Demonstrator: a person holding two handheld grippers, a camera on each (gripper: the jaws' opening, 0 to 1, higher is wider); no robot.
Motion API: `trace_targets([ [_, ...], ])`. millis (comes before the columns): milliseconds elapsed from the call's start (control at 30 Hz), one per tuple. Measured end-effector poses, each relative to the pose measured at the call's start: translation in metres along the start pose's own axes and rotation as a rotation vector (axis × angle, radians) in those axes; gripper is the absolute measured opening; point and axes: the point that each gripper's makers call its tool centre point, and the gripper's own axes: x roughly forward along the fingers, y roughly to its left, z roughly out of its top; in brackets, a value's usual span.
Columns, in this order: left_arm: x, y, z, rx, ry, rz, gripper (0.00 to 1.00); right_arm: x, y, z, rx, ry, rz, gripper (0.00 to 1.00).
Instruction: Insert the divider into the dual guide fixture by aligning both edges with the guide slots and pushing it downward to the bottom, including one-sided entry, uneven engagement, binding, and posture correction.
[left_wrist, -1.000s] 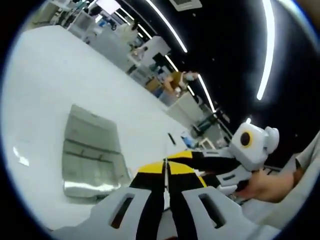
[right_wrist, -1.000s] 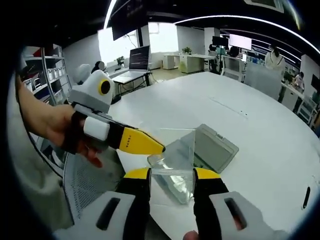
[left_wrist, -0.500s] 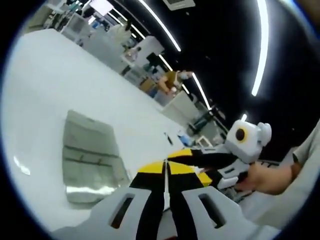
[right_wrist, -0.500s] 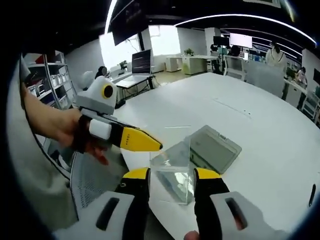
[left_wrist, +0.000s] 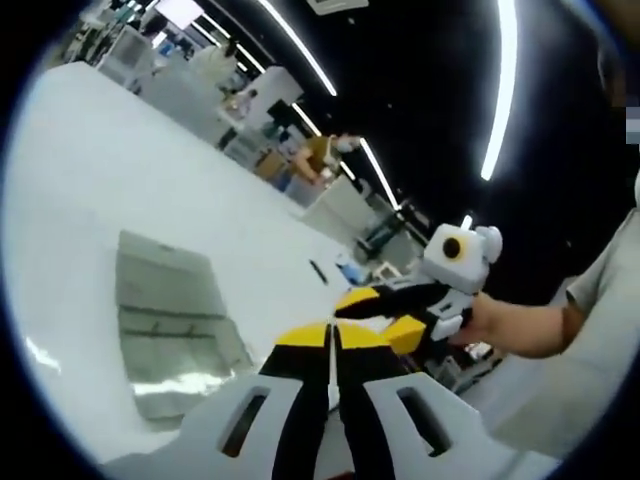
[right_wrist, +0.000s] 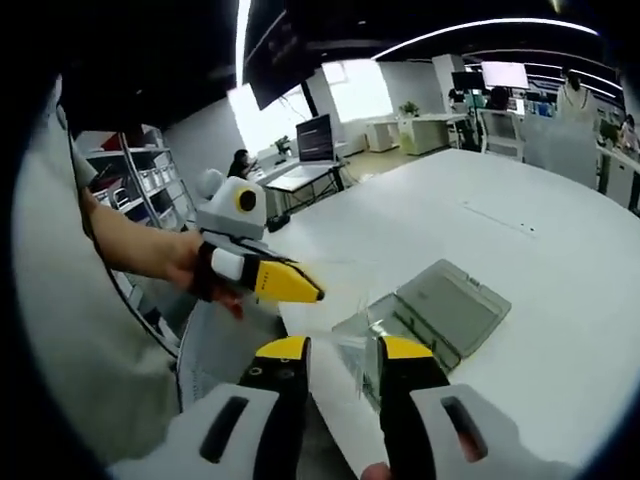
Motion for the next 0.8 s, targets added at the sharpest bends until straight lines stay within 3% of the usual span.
trace_targets([
  [400, 0.003, -0.018, -0.003, 0.073, 0.066, -0.101, 0.0, -0.005, 0.009, -0.008, 0.011, 0.02, 0.185, 0.18],
  [800, 0.003, -0.031, -0.006, 0.11, 0.113, -0.182, 0.0, -0.005, 0.022, -0.013, 0.053, 0.016, 0.305, 0.17],
])
